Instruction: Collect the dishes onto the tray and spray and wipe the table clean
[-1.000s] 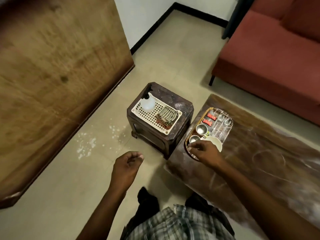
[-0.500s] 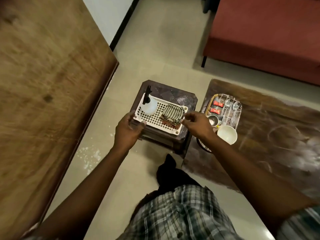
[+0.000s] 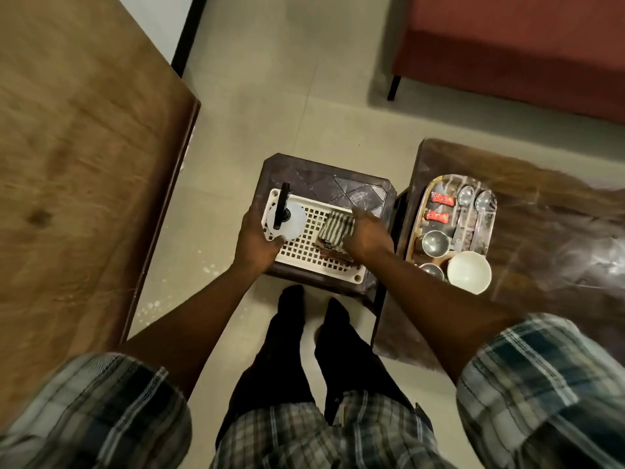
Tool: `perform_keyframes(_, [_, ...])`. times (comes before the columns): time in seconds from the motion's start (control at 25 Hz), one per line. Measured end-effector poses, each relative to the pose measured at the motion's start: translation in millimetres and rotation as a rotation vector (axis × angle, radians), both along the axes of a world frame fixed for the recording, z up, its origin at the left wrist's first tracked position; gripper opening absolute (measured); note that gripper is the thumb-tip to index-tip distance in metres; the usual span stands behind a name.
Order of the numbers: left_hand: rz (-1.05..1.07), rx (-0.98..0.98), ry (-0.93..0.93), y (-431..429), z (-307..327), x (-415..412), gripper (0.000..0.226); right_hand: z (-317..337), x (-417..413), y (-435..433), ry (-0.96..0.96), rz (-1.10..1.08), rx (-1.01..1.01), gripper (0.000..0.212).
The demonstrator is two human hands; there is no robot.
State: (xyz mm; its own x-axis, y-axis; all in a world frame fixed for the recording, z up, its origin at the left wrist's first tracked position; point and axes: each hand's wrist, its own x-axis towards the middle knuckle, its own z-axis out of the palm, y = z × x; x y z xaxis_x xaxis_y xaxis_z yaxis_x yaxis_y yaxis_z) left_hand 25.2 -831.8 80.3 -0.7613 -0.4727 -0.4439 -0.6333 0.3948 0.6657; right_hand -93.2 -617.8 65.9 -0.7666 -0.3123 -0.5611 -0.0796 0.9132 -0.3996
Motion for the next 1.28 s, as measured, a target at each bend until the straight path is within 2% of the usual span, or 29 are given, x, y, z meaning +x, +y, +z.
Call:
perform_keyframes(0.16, [-0.187, 0.024, 0.033, -21.0, -17.8, -10.8, 0.114, -32.4, 8.4, -5.7, 0.107, 0.091, 0.21, 0.064])
perform_keyframes(0.24, [-0.28, 0.002, 0.07, -23.6, -16.2, -21.7, 0.106, -38.2, 9.8, -12.3, 0.147, 0.083, 0.253, 0.055])
perform_keyframes(0.32, [-0.307, -0.013, 0.097, -22.4, -14.0, -31.6, 0.091, -37.3, 7.9, -18.5, 0.113, 0.056, 0.191, 0.05])
perform_keyframes(0.44, [-0.296, -0.024, 0.104, -14.9, -4.4, -38.9, 0.06, -23.8, 8.2, -23.5, 0.032, -0.095, 0.036, 0.046])
perform_keyframes(0.52, [-0.3, -0.005, 0.12, -9.4, 7.0, -41.7, 0.051, -7.4, 9.7, -19.8, -0.035, -0.348, -0.116, 0.038])
perform_keyframes(0.68, [-0.288, 0.035, 0.125, -2.0, 42.9, -42.0, 0.05, 53.3, 22.2, -12.1, -0.421, -1.109, -0.722, 0.029])
perform_keyframes(0.76, [-0.293, 0.059, 0.145, 4.5, 68.9, -38.3, 0.046, 85.9, 33.5, 1.4, -0.505, -1.289, -0.981, 0.035])
perform_keyframes(0.84, [-0.35, 0.102, 0.186, 12.0, 96.6, -34.1, 0.043, 114.3, 48.4, 19.1, -0.555, -1.362, -1.197, 0.037])
perform_keyframes(0.92, [-0.358, 0.175, 0.191, 23.3, 125.0, -31.9, 0.047, 140.0, 65.9, 38.9, -0.537, -1.419, -1.306, 0.033])
perform_keyframes(0.96, [-0.36, 0.199, 0.209, 28.5, 135.0, -31.7, 0.049, 148.7, 74.3, 47.9, -0.501, -1.448, -1.341, 0.037])
perform_keyframes(1.08, [-0.457, 0.209, 0.286, 58.5, 159.7, -28.1, 0.051, 168.7, 102.3, 87.8, -0.309, -1.527, -1.398, 0.042])
perform_keyframes(1.28, [-0.591, 0.37, 0.215, 159.8, 201.9, -2.5, 0.033, 192.4, 160.7, 189.7, -0.075, -1.615, -1.384, 0.04])
